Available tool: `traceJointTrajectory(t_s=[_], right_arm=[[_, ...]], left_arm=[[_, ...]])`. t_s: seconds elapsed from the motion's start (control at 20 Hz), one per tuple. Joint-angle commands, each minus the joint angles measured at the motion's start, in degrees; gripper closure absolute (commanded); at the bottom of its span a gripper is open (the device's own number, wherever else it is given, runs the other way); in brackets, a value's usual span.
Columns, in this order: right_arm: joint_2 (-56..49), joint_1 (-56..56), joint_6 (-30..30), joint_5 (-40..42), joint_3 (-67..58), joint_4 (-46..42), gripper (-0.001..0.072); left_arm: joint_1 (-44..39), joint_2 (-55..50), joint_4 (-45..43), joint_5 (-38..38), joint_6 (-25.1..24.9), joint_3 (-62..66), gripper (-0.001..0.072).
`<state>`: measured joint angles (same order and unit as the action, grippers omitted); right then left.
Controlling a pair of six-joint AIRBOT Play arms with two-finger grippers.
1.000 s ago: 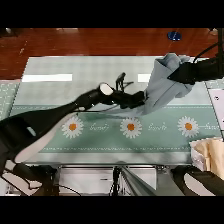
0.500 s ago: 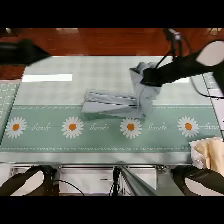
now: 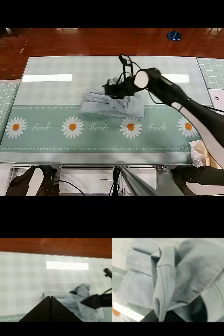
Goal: Fold the shirts.
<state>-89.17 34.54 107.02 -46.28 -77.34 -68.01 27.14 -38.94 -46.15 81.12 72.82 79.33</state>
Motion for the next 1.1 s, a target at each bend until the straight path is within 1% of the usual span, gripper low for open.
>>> traceJointTrajectory(t_s=[0.0,0.1,0.15,0.2,0.25,0.3,0.35,0.4,0.5,0.55,0.65,0.7,0.75,0.8,0.85,0.9,0.95,1.0,1.05], right_arm=[[-3.7,3.9,4.8,11.8,0.0,2.4,0.0683],[-4.0,5.1,4.8,17.2,0.0,4.8,0.0680],[-4.0,5.3,4.8,19.4,0.0,5.0,0.0565],[-3.9,5.7,4.7,21.2,0.0,6.7,0.0360],[-3.8,6.1,4.4,22.5,-0.1,9.3,0.0250],[-3.5,6.4,2.1,23.5,-0.1,12.5,0.0223],[-3.1,6.8,-1.9,23.7,-0.2,15.5,0.0221],[-2.4,7.0,-7.0,23.6,-0.2,19.2,0.0162],[-0.2,6.9,-15.3,23.1,-0.2,24.2,0.0162],[1.5,6.2,-17.5,22.2,-0.2,23.7,0.0166],[6.1,2.9,-17.6,17.3,-0.2,18.4,0.0179],[8.8,0.0,-16.9,12.0,-0.2,13.4,0.0179],[11.3,-3.2,-14.3,4.9,-0.2,6.7,0.0179],[13.7,-7.0,-10.2,-4.5,-0.2,-2.4,0.0179],[15.4,-10.6,-7.0,-14.1,-0.2,-11.7,0.0195],[16.2,-14.4,-5.7,-23.5,0.0,-20.9,0.0283],[16.2,-18.3,-4.8,-28.5,0.9,-25.9,0.0306],[16.1,-22.1,-5.2,-28.3,3.2,-24.0,0.0301],[15.8,-25.9,-6.2,-25.4,6.4,-17.6,0.0270]], left_arm=[[-3.4,1.7,-0.2,2.1,-0.2,-0.8,0.0681],[-5.3,1.7,-0.2,2.1,-0.2,-2.4,0.0681],[-5.8,1.7,-0.2,2.1,-0.2,-3.3,0.0681],[-6.3,1.7,-0.2,2.1,-0.2,-4.6,0.0681],[-6.5,1.7,-0.2,2.1,-0.4,-6.0,0.0681],[-6.6,1.7,-0.2,2.0,-0.4,-7.8,0.0681],[-6.6,1.7,-0.2,1.8,-0.8,-9.7,0.0681],[-6.6,1.7,-0.2,1.7,-1.8,-12.0,0.0681],[-6.6,1.7,-0.2,0.3,-1.9,-16.9,0.0681],[-6.6,1.7,-0.2,-0.3,-2.0,-19.4,0.0681],[-6.6,1.7,-0.2,-2.1,-3.4,-23.9,0.0681],[-6.6,1.7,-0.2,-3.4,-3.7,-25.7,0.0679],[-6.6,1.7,-0.2,-4.4,-5.3,-27.0,0.0673],[-6.6,1.7,-0.2,-5.3,-7.1,-27.8,0.0631],[-6.6,1.5,-0.3,-5.8,-8.2,-28.0,0.0560],[-6.6,1.0,-0.2,-6.5,-8.3,-28.0,0.0416],[-6.6,0.5,-0.2,-7.3,-8.3,-28.0,0.0279],[-6.6,-0.2,-0.3,-8.0,-8.3,-28.0,0.0208],[-6.6,-1.2,-0.4,-8.7,-8.3,-28.0,0.0193]])
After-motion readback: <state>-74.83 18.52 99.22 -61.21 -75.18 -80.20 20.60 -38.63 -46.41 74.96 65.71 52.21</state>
